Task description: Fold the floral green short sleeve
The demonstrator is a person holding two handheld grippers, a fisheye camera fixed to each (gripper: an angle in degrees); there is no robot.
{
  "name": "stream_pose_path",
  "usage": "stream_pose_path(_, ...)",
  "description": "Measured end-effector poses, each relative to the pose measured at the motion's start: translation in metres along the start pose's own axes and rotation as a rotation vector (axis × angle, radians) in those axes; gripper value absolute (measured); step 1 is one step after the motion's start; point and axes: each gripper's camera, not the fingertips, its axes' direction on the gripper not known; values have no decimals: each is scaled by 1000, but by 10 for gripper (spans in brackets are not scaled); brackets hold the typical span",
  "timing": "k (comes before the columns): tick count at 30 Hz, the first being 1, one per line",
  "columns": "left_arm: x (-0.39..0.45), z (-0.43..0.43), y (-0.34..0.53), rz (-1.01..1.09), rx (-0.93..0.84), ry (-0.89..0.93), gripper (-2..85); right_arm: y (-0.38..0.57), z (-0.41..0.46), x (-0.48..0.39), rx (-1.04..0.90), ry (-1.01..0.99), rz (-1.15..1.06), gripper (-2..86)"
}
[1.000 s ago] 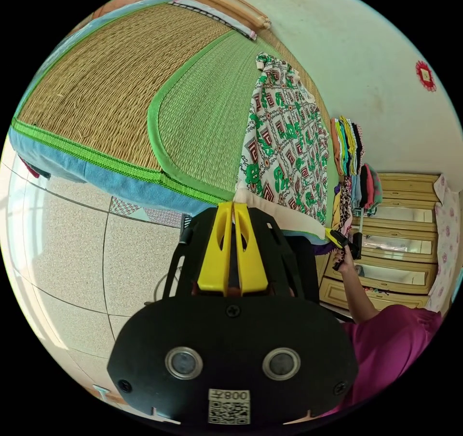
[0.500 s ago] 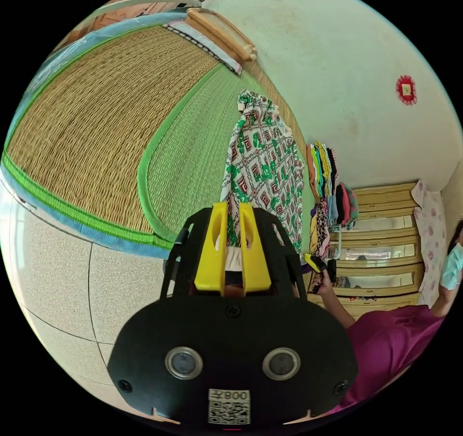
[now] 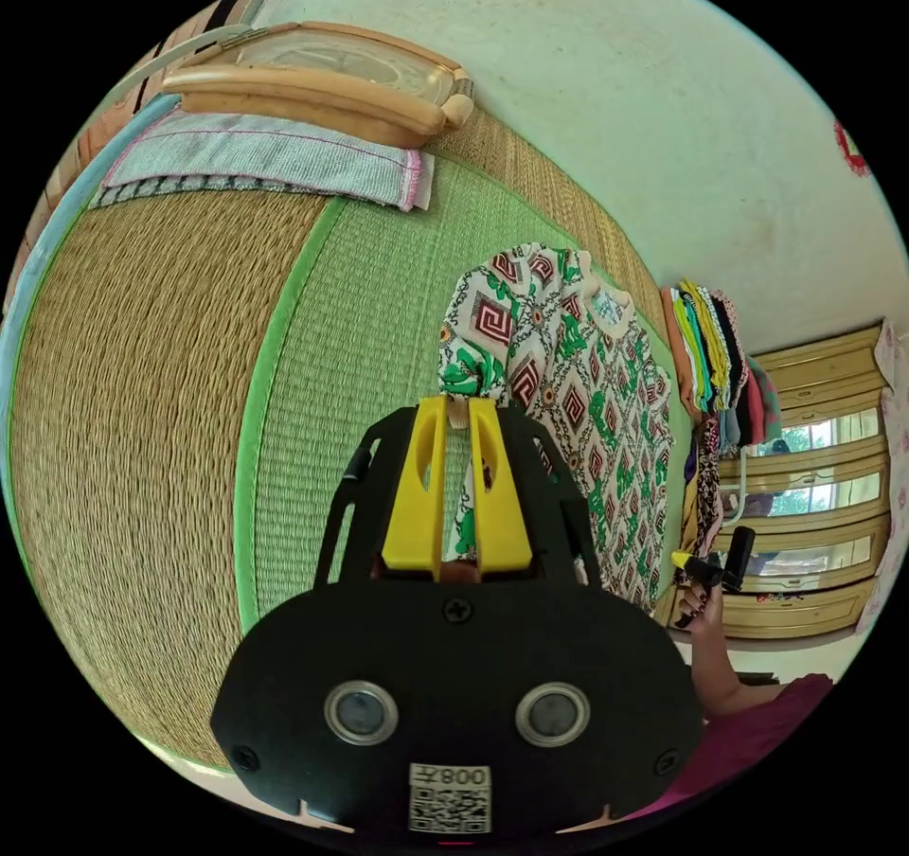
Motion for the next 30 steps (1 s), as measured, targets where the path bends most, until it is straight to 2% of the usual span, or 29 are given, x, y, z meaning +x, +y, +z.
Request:
stream_pose_path(3, 23, -16, -12, 81, 105, -86, 20, -13, 35, 10, -17, -40, -2, 0)
stream_pose_path(6, 69, -50, -13, 295, 233, -168, 15, -16, 67, 16, -49, -43, -17, 1)
stream_pose_path(8, 98, -54, -1, 436, 259, -229, 14, -19, 89, 20, -70, -13, -28, 1)
stream_pose_path(10, 127, -25, 19, 599, 166, -296, 14, -26, 106, 20, -78, 9, -41, 2)
stream_pose_path(13, 143, 33, 47, 709, 24, -426, 14, -54, 135, 3, -73, 34, -111, 6)
stream_pose_path(18, 158, 80, 74, 761, 0, -507, 12, -131, 203, -80, -79, 149, -381, 30)
stream_pose_path(23, 169, 104, 82, 785, 9, -508, 12, -187, 334, -190, -171, 315, -715, 73)
stream_pose_path(26, 171, 112, 86, 782, 25, -488, 12, -204, 417, -206, -251, 462, -773, 86)
stream_pose_path(30, 169, 114, 88, 769, 52, -462, 12, -221, 487, -187, -342, 593, -723, 81)
